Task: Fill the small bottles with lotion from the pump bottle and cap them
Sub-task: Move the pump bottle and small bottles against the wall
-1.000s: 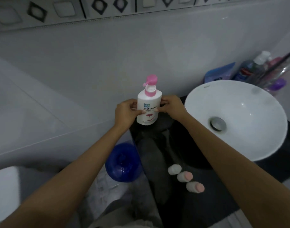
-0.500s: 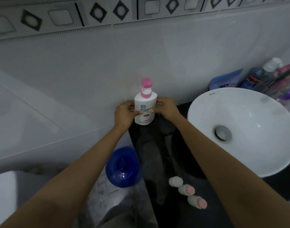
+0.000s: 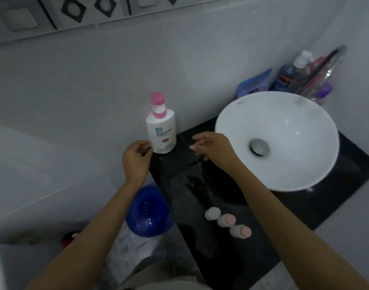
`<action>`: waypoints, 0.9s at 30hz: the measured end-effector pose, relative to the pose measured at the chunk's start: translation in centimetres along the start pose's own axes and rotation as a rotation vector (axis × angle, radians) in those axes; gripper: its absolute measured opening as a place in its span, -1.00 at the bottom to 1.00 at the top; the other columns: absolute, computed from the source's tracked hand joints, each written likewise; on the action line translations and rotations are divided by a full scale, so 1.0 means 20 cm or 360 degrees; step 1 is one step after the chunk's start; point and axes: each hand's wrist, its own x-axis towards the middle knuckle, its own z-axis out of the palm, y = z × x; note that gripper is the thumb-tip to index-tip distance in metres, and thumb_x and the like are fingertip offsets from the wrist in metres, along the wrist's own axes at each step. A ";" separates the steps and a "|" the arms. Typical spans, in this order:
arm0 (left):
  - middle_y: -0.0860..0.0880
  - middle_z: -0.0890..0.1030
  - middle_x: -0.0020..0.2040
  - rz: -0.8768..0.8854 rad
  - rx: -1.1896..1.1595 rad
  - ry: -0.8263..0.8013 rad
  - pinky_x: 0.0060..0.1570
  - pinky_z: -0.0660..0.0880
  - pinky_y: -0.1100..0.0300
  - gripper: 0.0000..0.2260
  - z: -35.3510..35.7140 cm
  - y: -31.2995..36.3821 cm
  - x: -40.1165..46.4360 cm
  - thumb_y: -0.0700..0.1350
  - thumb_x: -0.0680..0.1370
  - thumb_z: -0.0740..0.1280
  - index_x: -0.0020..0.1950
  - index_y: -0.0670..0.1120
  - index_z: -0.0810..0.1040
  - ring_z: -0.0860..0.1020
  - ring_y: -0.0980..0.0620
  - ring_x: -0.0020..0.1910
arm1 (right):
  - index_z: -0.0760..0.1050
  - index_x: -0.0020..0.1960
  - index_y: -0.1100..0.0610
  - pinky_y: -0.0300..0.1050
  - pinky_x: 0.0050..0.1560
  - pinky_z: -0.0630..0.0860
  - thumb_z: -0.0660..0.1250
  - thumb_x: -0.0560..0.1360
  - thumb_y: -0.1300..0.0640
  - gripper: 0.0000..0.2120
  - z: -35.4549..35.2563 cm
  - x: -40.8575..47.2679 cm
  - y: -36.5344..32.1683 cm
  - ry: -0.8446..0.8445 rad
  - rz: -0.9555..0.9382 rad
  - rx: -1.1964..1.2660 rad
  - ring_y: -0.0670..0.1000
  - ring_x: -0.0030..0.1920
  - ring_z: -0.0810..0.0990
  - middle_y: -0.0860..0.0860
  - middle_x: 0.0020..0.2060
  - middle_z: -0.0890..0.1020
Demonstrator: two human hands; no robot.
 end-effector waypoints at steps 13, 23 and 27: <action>0.07 0.54 0.07 0.0504 0.0219 -0.1612 0.12 0.51 0.16 -0.42 0.27 0.10 -0.58 -0.06 0.22 0.60 0.21 0.02 0.53 0.52 0.13 0.05 | 0.55 0.07 0.01 -0.12 -0.09 0.48 0.45 0.29 -0.17 -0.57 0.02 -0.81 0.57 0.0342 0.0198 -0.0851 -0.04 -0.04 0.51 -0.05 -0.09 0.60; 0.01 0.59 -0.04 0.0610 0.0324 -0.1513 -0.01 0.55 0.08 -0.72 0.34 0.08 -0.63 -0.16 0.34 0.52 0.02 -0.06 0.60 0.55 0.09 -0.08 | 0.55 -0.05 0.10 -0.07 -0.06 0.32 0.41 0.36 -0.08 -0.71 0.11 -0.76 0.63 0.0303 0.0114 -0.1241 0.06 -0.02 0.48 0.03 -0.09 0.62; 0.02 0.59 -0.05 0.0621 0.0304 -0.1468 -0.01 0.54 0.10 -0.75 0.32 0.07 -0.64 -0.14 0.36 0.51 0.01 -0.06 0.61 0.55 0.10 -0.09 | 0.53 -0.06 0.12 -0.10 -0.07 0.26 0.34 0.41 -0.07 -0.73 0.12 -0.74 0.62 0.0243 0.0114 -0.1367 0.06 -0.01 0.47 0.04 -0.09 0.63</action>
